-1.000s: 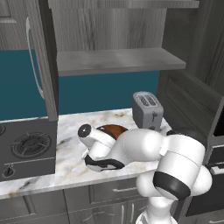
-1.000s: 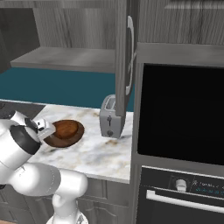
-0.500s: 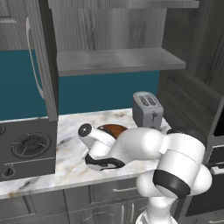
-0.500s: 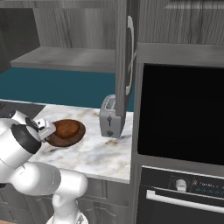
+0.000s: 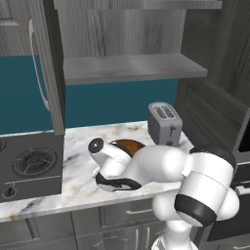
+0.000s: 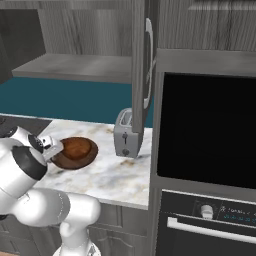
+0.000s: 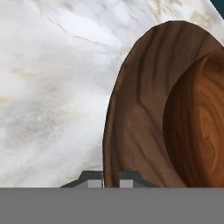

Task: Pick up the bowls on the counter and stack them on top of one another in the open cabinet. Place the smaller bowl on top of the larger bowl.

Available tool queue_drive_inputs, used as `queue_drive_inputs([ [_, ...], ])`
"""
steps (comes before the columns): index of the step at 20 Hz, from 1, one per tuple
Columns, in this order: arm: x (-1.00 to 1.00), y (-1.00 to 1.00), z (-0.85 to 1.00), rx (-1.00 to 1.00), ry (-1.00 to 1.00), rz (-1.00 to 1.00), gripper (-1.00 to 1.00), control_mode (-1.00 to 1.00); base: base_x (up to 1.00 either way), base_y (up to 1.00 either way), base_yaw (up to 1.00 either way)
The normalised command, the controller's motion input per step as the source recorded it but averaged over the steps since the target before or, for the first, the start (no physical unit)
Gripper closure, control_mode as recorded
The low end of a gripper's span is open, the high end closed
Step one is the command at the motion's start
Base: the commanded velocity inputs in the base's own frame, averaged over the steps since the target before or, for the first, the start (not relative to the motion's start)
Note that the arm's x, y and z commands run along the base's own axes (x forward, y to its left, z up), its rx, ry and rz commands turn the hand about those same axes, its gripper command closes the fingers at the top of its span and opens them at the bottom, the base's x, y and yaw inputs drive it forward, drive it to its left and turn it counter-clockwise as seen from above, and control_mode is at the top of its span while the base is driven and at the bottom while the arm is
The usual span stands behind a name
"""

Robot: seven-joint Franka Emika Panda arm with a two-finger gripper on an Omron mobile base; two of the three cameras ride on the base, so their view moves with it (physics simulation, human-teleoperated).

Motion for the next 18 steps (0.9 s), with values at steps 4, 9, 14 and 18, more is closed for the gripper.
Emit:
queue_drive_inputs([
  [4,-0.25,0.00,0.25,0.00,-0.02,0.00,1.00,-1.00,0.00,0.00,0.00],
  [9,-0.13,0.00,0.45,0.00,-0.03,0.00,1.00,-1.00,0.00,0.00,0.00],
  [14,0.00,-0.01,0.45,-0.02,-0.02,0.01,1.00,-1.00,0.00,0.00,0.00],
  [18,-0.09,-0.03,0.44,-0.04,-0.01,0.02,1.00,-1.00,0.00,0.00,0.00],
])
